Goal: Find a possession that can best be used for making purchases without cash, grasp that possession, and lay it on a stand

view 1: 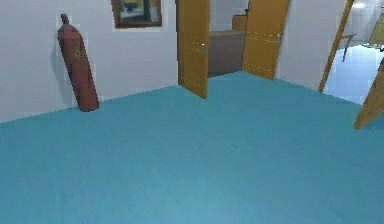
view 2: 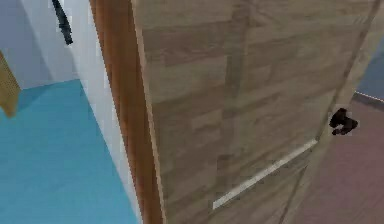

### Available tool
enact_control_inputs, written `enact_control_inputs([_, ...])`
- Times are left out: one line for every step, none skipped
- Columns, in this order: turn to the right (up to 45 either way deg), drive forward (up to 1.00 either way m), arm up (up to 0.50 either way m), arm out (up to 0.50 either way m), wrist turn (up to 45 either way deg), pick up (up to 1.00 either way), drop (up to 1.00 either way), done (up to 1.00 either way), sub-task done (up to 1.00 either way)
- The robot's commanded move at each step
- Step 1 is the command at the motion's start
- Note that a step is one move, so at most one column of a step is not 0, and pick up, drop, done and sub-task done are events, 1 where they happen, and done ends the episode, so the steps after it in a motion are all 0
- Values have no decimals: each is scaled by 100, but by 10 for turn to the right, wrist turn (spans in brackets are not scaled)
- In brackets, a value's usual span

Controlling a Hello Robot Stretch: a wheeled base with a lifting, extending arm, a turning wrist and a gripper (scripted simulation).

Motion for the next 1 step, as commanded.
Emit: enact_control_inputs([0,30,0,0,0,0,0,0,0])
